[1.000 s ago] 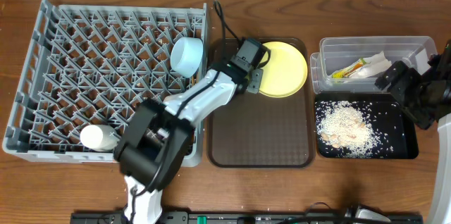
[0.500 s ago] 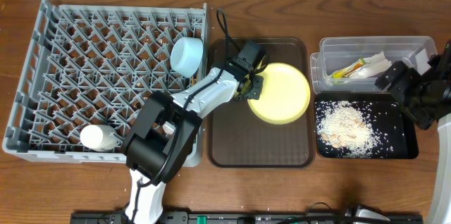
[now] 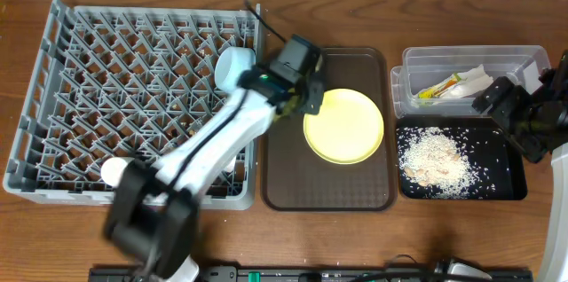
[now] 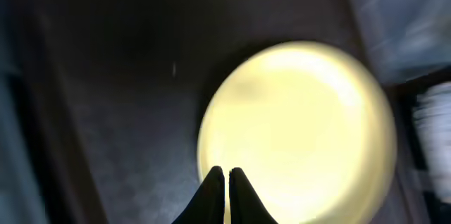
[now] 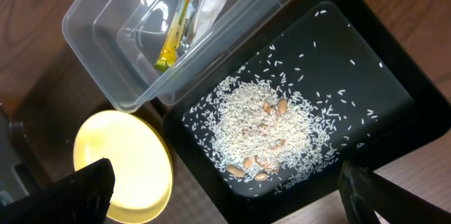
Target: Sort waste into correct bins and load items into the dishwasher
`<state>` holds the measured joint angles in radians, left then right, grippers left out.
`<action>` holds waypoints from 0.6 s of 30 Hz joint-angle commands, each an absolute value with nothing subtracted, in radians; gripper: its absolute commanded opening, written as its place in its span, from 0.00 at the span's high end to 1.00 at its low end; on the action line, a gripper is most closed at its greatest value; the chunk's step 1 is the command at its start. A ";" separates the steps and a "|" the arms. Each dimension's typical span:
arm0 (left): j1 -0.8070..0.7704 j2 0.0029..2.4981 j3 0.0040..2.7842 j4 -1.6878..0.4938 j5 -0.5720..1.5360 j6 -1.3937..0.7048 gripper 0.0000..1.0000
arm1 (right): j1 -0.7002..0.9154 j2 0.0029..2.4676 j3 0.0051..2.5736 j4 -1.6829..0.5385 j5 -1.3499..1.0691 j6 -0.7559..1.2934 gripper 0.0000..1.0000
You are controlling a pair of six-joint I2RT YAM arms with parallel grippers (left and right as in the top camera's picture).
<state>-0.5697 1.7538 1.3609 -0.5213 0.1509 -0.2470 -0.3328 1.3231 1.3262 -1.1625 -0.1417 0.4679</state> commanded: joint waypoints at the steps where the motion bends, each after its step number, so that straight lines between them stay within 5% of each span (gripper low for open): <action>1: -0.569 1.655 1.362 -0.540 0.144 -0.217 0.92 | -0.337 1.322 1.327 -1.163 -0.142 0.474 0.01; 18: -0.568 1.684 1.342 -0.613 0.138 -0.194 0.92 | -0.337 1.322 1.327 -1.163 -0.142 0.474 0.01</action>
<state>-0.5709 1.6737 1.3510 -0.6106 0.1509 -0.2081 -0.3328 1.3231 1.3262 -1.1625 -0.1417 0.4679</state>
